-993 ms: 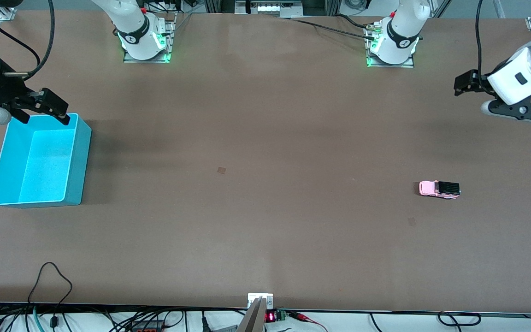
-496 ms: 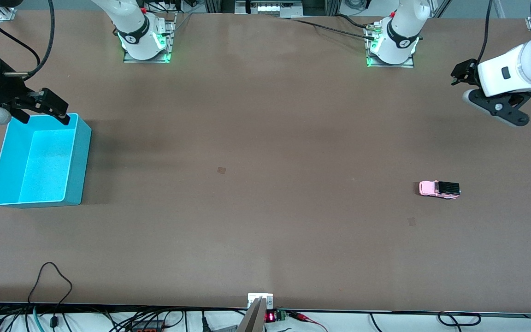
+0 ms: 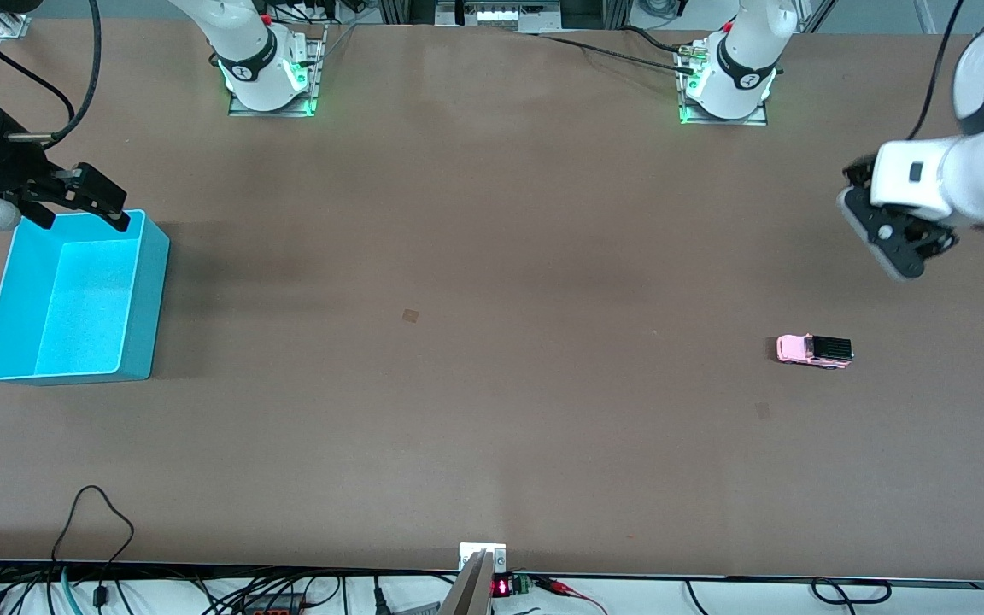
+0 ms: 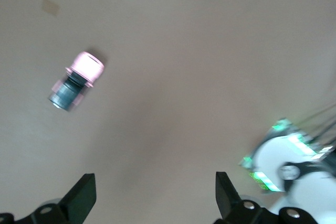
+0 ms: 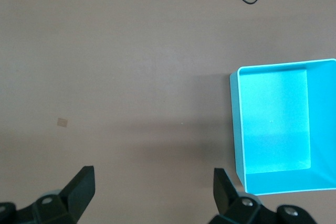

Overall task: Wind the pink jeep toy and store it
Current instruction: 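Lower the left gripper down over the pink toy jeep, then close the left gripper on the pink jeep, pressing it onto the table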

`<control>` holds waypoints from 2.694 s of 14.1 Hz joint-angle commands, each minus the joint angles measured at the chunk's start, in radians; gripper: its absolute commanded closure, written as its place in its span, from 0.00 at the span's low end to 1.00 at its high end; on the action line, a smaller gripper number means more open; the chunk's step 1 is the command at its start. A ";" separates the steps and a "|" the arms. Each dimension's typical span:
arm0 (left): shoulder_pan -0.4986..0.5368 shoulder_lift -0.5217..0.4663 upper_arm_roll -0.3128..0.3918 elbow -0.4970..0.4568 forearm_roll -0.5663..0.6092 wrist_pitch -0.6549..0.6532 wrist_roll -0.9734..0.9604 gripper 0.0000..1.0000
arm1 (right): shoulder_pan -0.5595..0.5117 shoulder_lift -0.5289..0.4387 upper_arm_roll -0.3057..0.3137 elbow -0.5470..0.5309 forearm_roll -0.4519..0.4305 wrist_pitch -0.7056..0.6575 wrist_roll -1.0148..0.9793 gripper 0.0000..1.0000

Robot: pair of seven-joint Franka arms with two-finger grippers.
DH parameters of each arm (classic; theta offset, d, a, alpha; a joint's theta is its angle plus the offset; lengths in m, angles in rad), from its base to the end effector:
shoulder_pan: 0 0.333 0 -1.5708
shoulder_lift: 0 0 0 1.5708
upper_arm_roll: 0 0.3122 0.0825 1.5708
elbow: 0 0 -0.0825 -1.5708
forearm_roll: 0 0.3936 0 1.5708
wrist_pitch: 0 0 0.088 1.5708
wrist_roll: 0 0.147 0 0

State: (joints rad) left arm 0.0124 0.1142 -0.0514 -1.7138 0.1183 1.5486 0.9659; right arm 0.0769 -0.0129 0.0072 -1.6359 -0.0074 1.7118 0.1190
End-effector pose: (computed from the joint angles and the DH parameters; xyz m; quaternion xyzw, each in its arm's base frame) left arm 0.5638 -0.0035 0.4488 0.8631 -0.4824 -0.1492 0.0122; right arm 0.5746 0.0475 0.5695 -0.9989 0.0171 -0.0445 0.0008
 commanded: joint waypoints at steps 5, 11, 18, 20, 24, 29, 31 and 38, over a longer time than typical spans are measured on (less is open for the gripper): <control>0.112 0.215 -0.001 -0.038 0.064 0.359 0.488 0.00 | 0.007 -0.004 -0.007 0.014 -0.014 -0.020 -0.007 0.00; 0.169 0.278 -0.002 -0.252 0.064 0.785 0.678 0.00 | 0.006 -0.004 -0.007 0.014 -0.016 -0.021 -0.007 0.00; 0.193 0.387 -0.002 -0.276 0.064 0.975 0.697 0.00 | 0.006 -0.005 -0.007 0.014 -0.014 -0.021 -0.007 0.00; 0.207 0.406 -0.002 -0.273 0.064 1.011 0.718 0.00 | 0.006 -0.005 -0.007 0.014 -0.016 -0.023 -0.007 0.00; 0.204 0.426 -0.004 -0.271 0.064 1.022 0.746 0.61 | 0.006 -0.010 -0.007 0.014 -0.014 -0.023 -0.007 0.00; 0.196 0.417 -0.012 -0.265 0.061 0.978 0.731 0.88 | 0.006 -0.010 -0.007 0.014 -0.016 -0.021 -0.007 0.00; 0.195 0.414 -0.015 -0.262 0.061 0.950 0.682 0.88 | 0.006 -0.010 -0.007 0.013 -0.016 -0.021 -0.007 0.00; 0.268 0.447 -0.015 -0.260 0.063 0.944 0.698 0.89 | 0.007 -0.010 -0.007 0.013 -0.016 -0.021 -0.007 0.00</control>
State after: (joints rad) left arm 0.2278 0.5380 -0.0633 -1.9817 0.1605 2.5260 1.6552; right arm 0.0770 -0.0198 0.0042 -1.6356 -0.0077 1.7087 0.1190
